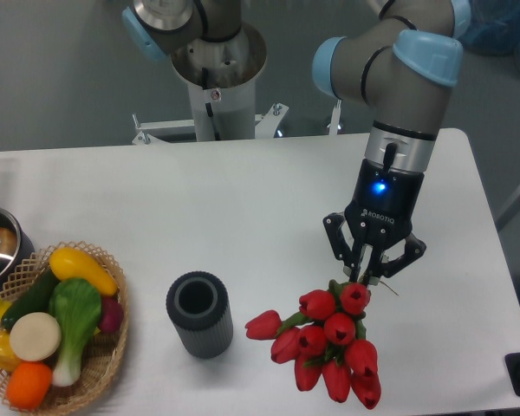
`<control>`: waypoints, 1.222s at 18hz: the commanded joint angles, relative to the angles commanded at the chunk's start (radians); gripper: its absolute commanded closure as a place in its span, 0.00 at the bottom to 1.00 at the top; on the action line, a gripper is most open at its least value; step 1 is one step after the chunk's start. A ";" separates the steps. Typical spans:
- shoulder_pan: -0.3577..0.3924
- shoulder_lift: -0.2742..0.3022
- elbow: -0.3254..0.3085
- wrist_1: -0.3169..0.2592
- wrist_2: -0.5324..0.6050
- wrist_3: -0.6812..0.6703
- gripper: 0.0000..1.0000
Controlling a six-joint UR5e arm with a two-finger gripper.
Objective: Insert the flowers into the vase
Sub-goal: 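Carry the red tulip bunch toward the black vase with the gripper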
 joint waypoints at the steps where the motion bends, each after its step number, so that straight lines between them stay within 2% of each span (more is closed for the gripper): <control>1: -0.003 0.000 0.000 -0.002 0.000 -0.002 0.86; 4: -0.008 0.000 -0.012 0.000 -0.005 0.002 0.86; 8: -0.008 0.000 -0.014 -0.002 -0.101 0.000 0.86; 13: -0.024 0.006 -0.014 0.000 -0.130 -0.037 0.86; 22: -0.049 -0.008 -0.018 0.014 -0.423 -0.028 0.85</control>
